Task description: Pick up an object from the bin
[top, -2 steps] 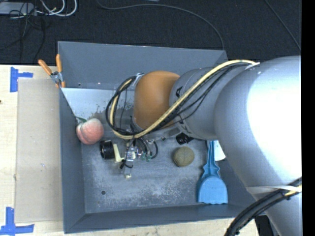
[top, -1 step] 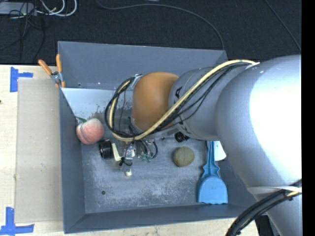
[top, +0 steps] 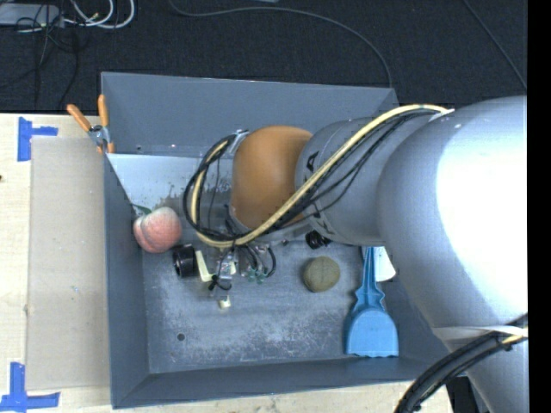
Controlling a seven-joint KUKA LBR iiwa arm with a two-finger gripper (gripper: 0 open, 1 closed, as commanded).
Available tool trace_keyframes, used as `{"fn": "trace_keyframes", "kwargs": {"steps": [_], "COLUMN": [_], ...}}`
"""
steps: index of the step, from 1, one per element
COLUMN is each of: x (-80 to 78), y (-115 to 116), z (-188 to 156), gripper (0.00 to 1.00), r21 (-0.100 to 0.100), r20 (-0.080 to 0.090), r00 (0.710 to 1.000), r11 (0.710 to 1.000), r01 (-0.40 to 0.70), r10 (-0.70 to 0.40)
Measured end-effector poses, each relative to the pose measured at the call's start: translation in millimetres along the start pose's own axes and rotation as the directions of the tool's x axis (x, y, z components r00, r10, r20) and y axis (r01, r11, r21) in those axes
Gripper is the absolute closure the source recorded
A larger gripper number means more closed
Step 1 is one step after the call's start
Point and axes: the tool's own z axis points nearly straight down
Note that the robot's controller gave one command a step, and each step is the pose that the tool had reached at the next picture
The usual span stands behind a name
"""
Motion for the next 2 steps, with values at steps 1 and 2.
{"fn": "trace_keyframes", "kwargs": {"steps": [1,2], "x": [2.0,3.3], "y": [-1,-2], "z": [-10,-38], "gripper": [1.00,1.00], "r21": [0.003,0.005], "r20": [-0.007,-0.013], "r00": [1.000,1.000], "r11": [1.000,1.000], "r01": [-0.001,-0.001], "r10": [0.001,0.001]}}
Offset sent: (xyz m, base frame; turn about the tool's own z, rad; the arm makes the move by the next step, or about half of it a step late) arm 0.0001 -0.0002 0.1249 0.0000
